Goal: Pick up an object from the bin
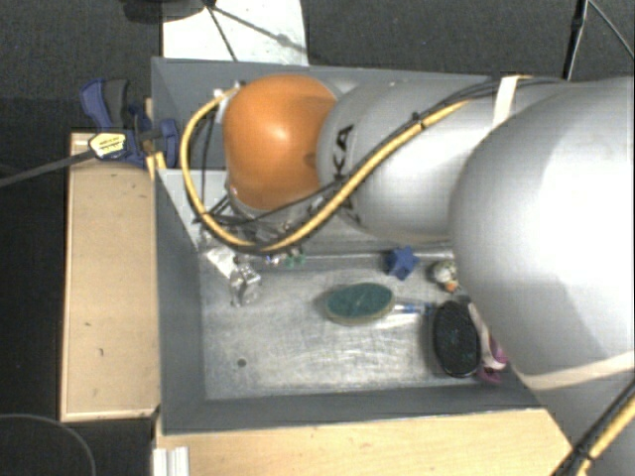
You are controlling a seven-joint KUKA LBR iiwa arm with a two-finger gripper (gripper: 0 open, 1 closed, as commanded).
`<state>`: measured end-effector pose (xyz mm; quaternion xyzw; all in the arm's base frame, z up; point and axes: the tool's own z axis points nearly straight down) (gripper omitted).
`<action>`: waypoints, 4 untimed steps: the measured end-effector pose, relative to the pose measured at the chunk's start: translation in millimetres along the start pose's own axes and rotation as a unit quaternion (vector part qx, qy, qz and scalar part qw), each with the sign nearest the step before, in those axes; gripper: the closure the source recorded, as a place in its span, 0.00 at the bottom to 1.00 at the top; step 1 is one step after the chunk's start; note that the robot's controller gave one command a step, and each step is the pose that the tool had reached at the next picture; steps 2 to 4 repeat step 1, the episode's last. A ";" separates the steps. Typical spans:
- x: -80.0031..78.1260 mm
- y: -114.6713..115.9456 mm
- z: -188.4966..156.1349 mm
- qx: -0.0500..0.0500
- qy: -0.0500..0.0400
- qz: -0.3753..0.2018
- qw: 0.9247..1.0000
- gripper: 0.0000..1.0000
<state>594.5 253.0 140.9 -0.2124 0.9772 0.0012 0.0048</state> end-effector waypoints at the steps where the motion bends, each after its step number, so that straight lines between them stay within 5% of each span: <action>1: -2.3 -0.2 -39.0 0.000 0.000 0.003 1.000 1.00; 4: -2.3 -0.2 -39.0 0.000 0.000 0.003 1.000 1.00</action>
Offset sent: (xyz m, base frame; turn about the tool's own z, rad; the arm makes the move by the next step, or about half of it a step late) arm 0.0000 -0.0002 0.0351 0.0000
